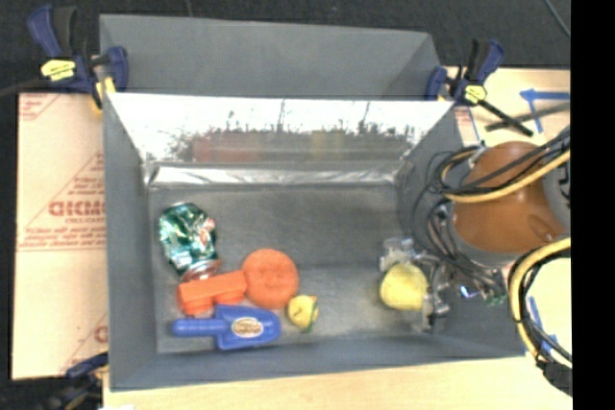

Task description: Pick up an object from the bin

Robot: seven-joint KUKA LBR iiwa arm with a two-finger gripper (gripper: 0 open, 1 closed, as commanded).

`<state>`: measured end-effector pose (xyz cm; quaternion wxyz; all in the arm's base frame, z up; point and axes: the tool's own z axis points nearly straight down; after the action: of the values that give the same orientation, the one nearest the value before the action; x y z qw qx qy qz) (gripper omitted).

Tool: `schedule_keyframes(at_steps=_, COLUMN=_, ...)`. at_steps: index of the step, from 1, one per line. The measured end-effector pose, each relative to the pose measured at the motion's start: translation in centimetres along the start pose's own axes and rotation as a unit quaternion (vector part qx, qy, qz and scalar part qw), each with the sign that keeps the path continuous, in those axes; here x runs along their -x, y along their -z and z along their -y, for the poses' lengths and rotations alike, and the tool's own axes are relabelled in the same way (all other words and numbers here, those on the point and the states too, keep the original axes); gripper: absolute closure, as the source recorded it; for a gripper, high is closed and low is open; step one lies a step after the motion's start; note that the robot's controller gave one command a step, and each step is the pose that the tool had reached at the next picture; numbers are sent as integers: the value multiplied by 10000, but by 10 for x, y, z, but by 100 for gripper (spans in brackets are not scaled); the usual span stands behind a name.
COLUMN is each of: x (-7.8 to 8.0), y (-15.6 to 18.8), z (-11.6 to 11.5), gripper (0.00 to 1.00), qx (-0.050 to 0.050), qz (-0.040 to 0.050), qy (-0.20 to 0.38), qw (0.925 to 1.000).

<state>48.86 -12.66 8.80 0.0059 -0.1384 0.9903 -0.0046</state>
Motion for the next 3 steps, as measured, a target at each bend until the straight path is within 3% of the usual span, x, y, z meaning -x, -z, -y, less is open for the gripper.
schedule_keyframes(at_steps=1, x=3, y=-35, z=-5, gripper=100, qx=-20, qz=92, qy=-546, qw=9985)
schedule_keyframes(at_steps=2, x=0, y=-27, z=-6, gripper=100, qx=-11, qz=67, qy=-777, qw=9970)
schedule_keyframes(at_steps=3, x=-1, y=-14, z=7, gripper=100, qx=7, qz=97, qy=-622, qw=9980)
